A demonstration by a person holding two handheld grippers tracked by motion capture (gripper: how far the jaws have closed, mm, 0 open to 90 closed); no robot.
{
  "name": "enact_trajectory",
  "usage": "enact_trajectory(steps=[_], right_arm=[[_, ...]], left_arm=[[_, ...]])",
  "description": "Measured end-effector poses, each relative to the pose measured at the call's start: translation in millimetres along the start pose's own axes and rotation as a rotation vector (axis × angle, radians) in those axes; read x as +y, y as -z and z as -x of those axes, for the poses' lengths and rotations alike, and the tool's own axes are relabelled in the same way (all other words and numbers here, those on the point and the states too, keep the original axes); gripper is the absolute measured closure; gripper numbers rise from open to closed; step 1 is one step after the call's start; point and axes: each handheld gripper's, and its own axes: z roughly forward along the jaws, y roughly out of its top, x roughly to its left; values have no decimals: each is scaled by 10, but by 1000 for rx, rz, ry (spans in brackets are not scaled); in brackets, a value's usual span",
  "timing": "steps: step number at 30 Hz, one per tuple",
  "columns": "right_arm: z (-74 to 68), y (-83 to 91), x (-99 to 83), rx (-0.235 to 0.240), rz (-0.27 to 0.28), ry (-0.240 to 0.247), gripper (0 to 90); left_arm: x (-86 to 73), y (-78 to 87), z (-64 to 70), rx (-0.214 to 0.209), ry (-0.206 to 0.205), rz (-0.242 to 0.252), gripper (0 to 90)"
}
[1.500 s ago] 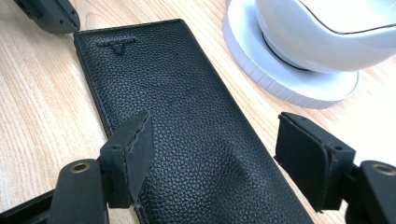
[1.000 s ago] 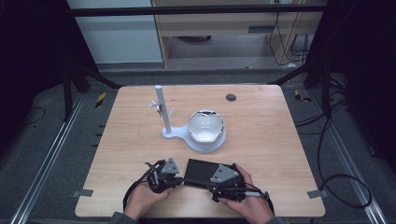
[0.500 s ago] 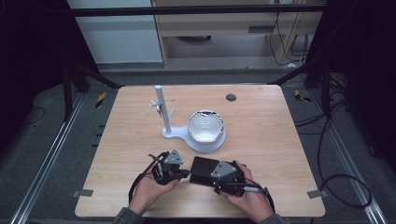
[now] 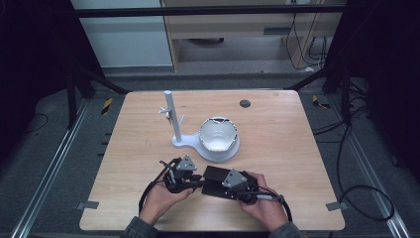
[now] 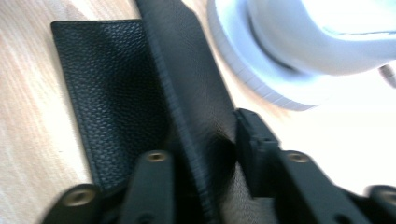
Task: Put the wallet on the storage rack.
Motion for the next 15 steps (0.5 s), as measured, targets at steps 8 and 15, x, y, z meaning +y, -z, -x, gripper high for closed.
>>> enact_trajectory(steps=[8, 15], right_arm=[[114, 130, 1, -7, 45, 17, 830], [252, 263, -50, -14, 142, -61, 836]], left_arm=[[49, -25, -36, 26, -1, 11, 177], [141, -24, -31, 19, -17, 3, 138]])
